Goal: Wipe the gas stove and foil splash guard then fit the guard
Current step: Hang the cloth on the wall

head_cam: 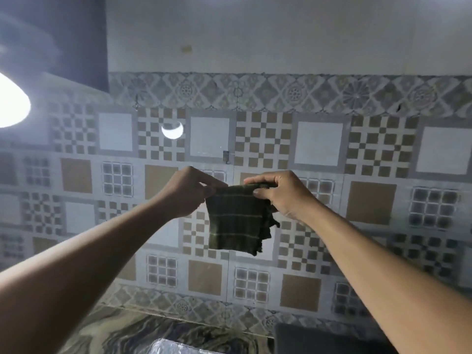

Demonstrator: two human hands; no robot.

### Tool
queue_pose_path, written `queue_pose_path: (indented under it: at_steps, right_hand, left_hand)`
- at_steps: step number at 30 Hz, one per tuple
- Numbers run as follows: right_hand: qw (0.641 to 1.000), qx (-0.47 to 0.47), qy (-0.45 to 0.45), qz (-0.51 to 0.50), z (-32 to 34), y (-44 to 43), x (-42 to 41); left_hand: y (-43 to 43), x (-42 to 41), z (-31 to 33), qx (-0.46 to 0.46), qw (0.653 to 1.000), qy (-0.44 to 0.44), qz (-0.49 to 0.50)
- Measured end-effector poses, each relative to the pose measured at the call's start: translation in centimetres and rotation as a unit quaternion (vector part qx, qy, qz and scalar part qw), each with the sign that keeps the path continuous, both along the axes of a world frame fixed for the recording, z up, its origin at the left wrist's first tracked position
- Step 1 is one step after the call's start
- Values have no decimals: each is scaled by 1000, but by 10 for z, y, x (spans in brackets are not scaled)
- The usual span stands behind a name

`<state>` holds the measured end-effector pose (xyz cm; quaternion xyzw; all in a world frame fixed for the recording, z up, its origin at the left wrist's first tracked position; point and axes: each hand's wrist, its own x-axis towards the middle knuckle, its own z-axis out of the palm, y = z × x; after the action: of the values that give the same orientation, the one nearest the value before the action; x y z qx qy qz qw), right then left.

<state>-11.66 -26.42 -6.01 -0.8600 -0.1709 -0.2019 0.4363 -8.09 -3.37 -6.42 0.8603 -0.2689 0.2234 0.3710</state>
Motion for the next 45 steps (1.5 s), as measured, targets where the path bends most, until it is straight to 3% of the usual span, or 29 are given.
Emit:
queue_pose_path:
  at_steps: [6,11,18,22,25,36,45]
  right_hand:
    - [997,-41,-63,15,12,12,65]
    - [979,-142,-143,-17,34,17,100]
    - [879,-362,-286,-118,39,20,148]
    - [837,-424,-314,-147,20,21,152]
    - [840,-422,-304,-151,7,17,152]
    - [918,-310,-194,-157,4,20,127]
    - [920,-314,-143,-186,16,37,105]
  left_hand:
    - [5,54,16,-6,996,-66,65]
    - [0,78,29,45,981,-174,67]
    - [-6,134,37,114,954,-261,89]
    - [-5,153,26,121,947,-272,122]
    - [-8,151,8,127,945,-274,124]
    - [-9,139,-3,38,963,-247,98]
    - [-2,124,6,59,969,-208,116]
